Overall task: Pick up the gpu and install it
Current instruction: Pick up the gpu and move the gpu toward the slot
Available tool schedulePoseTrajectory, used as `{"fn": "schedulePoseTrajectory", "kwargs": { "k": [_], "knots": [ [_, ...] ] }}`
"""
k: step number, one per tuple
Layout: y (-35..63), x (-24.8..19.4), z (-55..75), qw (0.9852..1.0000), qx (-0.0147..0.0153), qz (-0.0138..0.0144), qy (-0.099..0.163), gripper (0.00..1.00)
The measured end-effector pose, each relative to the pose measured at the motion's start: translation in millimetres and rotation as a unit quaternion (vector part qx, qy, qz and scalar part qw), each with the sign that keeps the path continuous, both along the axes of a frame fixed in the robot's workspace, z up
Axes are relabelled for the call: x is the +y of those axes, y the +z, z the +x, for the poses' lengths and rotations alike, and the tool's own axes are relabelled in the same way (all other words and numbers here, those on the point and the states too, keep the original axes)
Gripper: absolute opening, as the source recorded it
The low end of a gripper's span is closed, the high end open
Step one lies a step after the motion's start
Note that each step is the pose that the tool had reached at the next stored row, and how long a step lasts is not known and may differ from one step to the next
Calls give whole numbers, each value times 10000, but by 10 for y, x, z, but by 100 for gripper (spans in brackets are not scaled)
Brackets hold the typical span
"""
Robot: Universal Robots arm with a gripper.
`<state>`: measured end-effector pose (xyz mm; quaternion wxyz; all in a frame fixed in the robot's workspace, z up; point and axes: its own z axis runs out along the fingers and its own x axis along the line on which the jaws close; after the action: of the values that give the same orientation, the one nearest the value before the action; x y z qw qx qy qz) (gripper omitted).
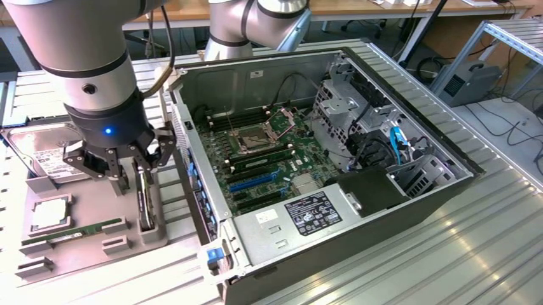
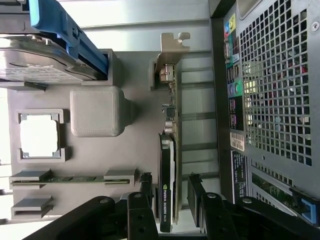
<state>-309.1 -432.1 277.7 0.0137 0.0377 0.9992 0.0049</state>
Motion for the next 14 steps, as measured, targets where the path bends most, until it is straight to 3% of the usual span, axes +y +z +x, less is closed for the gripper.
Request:
{"fn": "schedulePoseTrajectory", "kwargs": {
  "k": [6, 14],
  "knots": [
    [-42, 61, 0, 10000, -1, -5, 1, 42],
    [-104, 98, 0, 10000, 0, -6, 1, 42]
  ]
}}
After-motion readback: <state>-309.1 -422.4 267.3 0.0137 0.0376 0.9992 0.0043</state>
